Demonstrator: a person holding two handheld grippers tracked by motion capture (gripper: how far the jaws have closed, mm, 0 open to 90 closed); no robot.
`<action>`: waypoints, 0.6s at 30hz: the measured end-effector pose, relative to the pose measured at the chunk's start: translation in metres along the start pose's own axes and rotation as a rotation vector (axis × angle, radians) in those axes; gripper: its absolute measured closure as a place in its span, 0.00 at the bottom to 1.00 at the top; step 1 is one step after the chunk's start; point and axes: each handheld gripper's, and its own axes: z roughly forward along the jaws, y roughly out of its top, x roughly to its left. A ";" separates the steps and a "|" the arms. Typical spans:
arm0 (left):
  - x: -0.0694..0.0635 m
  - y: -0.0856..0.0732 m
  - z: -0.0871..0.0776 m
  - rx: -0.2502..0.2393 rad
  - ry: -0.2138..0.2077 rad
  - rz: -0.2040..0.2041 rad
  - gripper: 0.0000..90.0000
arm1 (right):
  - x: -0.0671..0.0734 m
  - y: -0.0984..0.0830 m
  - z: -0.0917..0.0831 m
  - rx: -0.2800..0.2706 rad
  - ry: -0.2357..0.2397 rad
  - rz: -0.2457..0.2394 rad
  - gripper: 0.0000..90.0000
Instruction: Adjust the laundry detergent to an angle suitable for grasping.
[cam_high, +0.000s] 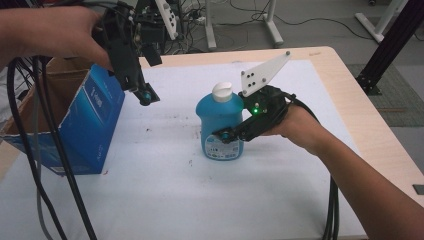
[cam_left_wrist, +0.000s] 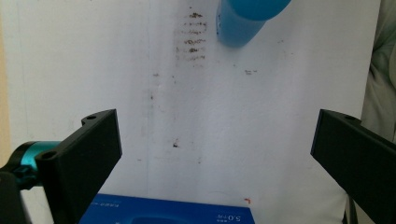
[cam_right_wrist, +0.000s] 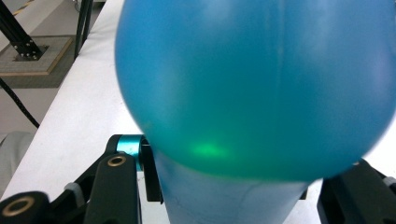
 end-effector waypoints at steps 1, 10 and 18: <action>0.000 0.000 0.000 0.002 0.000 0.001 0.02 | 0.001 -0.001 -0.001 -0.002 0.001 0.004 0.50; 0.000 0.003 0.002 0.004 -0.004 0.005 0.02 | 0.004 -0.005 -0.003 -0.001 -0.009 -0.008 0.49; -0.001 0.004 0.003 0.005 -0.006 0.005 0.02 | 0.005 -0.007 -0.004 -0.015 -0.009 0.012 0.47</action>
